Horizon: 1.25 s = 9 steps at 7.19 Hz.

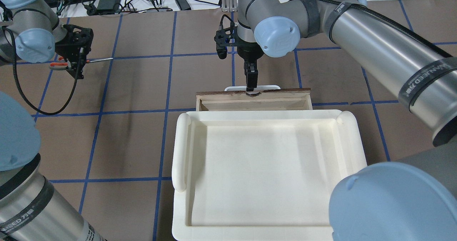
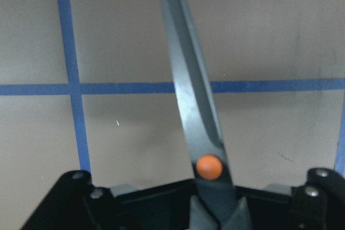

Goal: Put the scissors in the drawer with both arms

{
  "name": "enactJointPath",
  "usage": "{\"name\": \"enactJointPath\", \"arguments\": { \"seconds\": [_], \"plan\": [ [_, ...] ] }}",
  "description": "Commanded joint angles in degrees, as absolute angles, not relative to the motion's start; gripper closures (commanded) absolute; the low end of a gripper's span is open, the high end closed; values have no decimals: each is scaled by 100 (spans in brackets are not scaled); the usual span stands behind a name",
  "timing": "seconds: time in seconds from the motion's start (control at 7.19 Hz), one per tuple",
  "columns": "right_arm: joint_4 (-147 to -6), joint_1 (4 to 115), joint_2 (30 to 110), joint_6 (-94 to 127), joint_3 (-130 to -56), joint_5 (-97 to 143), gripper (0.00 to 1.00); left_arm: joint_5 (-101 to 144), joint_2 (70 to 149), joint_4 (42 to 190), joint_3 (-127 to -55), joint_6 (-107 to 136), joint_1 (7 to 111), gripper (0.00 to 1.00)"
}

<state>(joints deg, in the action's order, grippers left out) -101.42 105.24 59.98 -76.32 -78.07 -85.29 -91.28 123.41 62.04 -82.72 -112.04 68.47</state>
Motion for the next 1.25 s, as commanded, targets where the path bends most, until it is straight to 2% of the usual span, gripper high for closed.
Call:
{"name": "enactJointPath", "arguments": {
  "seconds": [0.0, 1.11],
  "plan": [
    [-10187, 10459, 5933, -7638, -7647, -8525, 0, -9123, 12331, 6205, -8288, -11206, 6847, 100],
    [-10547, 10389, 5722, -7778, -7418, -8525, 0, -8956, 12331, 6214, -8288, -11197, 6882, 100]
  ]
}}
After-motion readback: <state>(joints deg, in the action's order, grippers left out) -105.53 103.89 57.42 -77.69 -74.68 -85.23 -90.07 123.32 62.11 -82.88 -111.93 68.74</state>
